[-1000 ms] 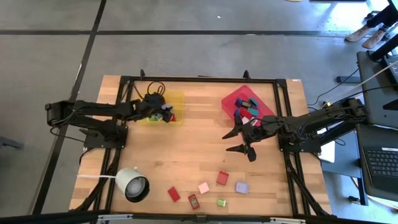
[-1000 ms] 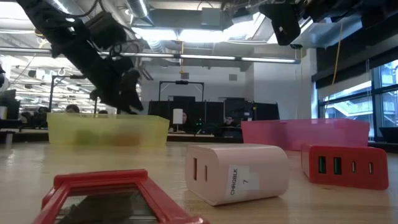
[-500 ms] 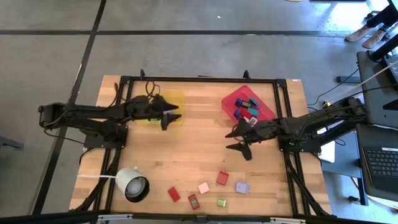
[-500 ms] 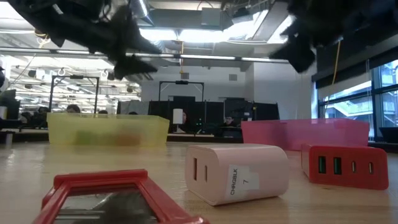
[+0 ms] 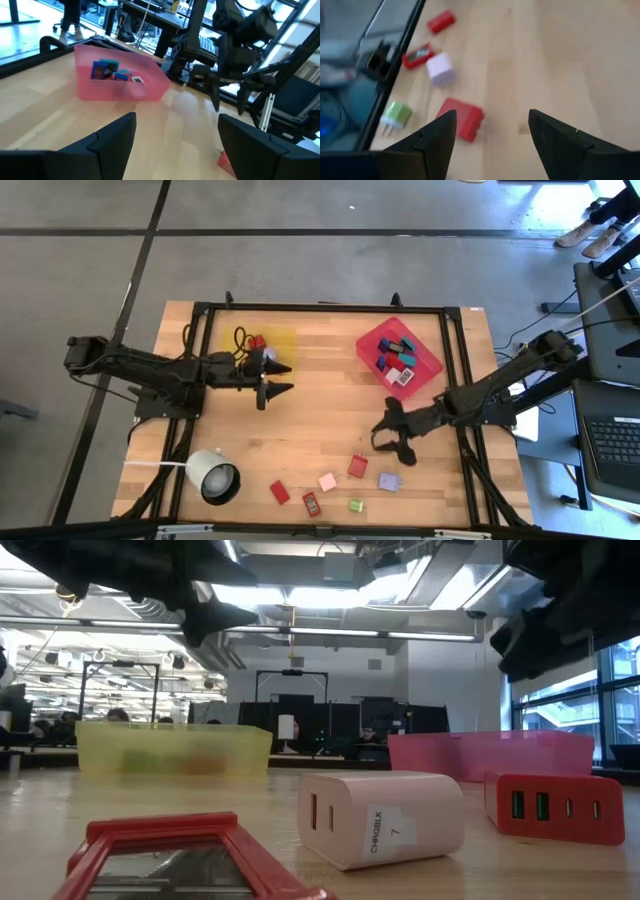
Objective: Pick & Place Office items
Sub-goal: Put the red charger adapter into the yellow bin
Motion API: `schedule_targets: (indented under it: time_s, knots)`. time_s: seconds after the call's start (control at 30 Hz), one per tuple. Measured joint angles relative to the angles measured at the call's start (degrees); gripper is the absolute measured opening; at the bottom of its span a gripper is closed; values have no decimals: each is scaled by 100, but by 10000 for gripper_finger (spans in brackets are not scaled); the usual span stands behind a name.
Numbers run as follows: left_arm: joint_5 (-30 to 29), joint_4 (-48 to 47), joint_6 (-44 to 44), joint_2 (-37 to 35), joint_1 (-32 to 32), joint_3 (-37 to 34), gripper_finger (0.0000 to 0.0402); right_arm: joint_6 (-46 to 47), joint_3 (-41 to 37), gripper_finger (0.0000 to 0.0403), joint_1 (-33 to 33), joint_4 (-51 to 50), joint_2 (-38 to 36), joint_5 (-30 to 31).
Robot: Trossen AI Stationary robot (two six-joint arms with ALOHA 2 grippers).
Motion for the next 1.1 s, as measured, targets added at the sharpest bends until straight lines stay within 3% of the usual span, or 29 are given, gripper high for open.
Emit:
schedule_targets:
  time_s: [0.2, 0.47, 0.67, 0.83, 1.1]
  knots:
    - [-383, 10, -4, 0, -338, 0, 279, -1196, 53, 252, 194, 892, 1057, -424]
    - [-773, 31, -15, 0, -638, 0, 279, -3261, 1084, 252, 196, 1040, 2330, -1150]
    - [-802, 31, -17, 0, -739, 0, 279, -3716, 1897, 252, 128, 246, 3127, -1821]
    - [-802, 31, -147, 0, -763, 0, 279, -4096, 2432, 252, 19, -723, 3475, -1820]
    - [-802, 26, -151, 0, -763, 0, 279, -4444, 2527, 252, -99, -1267, 3515, -1659]
